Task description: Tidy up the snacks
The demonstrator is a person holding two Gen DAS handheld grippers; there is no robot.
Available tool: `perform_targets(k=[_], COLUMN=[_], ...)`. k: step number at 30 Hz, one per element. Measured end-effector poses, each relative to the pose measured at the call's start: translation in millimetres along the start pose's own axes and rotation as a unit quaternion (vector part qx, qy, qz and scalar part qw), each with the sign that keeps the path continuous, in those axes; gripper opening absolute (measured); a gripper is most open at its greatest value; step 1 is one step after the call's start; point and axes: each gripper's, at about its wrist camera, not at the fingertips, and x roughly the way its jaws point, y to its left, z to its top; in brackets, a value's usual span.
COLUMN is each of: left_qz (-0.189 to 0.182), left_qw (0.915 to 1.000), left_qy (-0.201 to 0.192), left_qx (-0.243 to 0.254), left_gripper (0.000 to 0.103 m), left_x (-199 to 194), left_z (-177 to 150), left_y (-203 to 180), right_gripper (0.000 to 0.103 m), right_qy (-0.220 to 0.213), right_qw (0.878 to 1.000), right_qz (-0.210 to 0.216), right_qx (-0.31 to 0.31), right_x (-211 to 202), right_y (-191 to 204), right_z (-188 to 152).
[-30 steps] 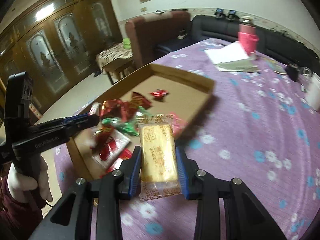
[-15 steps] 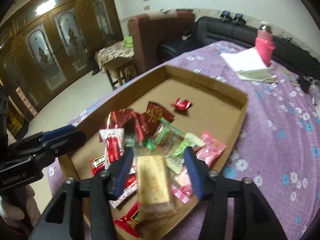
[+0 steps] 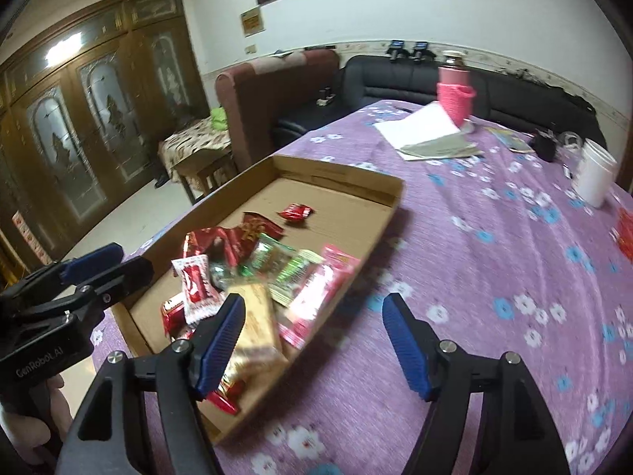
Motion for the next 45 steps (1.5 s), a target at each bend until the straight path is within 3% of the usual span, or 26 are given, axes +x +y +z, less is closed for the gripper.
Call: perform_targets(k=[1, 2, 11, 15, 20, 29, 45], left_qz=[0.011, 0.019, 0.020, 0.024, 0.035, 0.053, 0.046], left_qw=[0.9999, 0.9998, 0.9985, 0.9973, 0.9961, 0.9951, 0.9960], left_qy=[0.001, 0.001, 0.005, 0.006, 0.010, 0.022, 0.042], left_qx=[0.004, 0.007, 0.051, 0.070, 0.080, 0.081, 0.064], left_gripper=[0.075, 0.075, 0.075, 0.075, 0.075, 0.075, 0.075], left_x=[-1, -3, -11, -13, -13, -4, 7], left_z=[-1, -2, -7, -10, -12, -16, -23], left_y=[-5, -10, -53, -71, -82, -83, -70], right_gripper=[0.075, 0.075, 0.076, 0.083, 0.084, 0.085, 0.085], right_qy=[-0.001, -0.001, -0.021, -0.033, -0.040, -0.032, -0.008], right_qw=[1.000, 1.000, 0.999, 0.998, 0.997, 0.997, 0.997], right_qz=[-0.002, -0.006, -0.028, -0.037, -0.055, -0.063, -0.080], right_qx=[0.004, 0.008, 0.039, 0.042, 0.034, 0.040, 0.023], right_x=[-2, -5, -35, -46, -52, -48, -33], right_y=[-3, -7, -37, -44, -46, -51, -38], right_z=[-2, -5, -24, -30, -35, -40, -44])
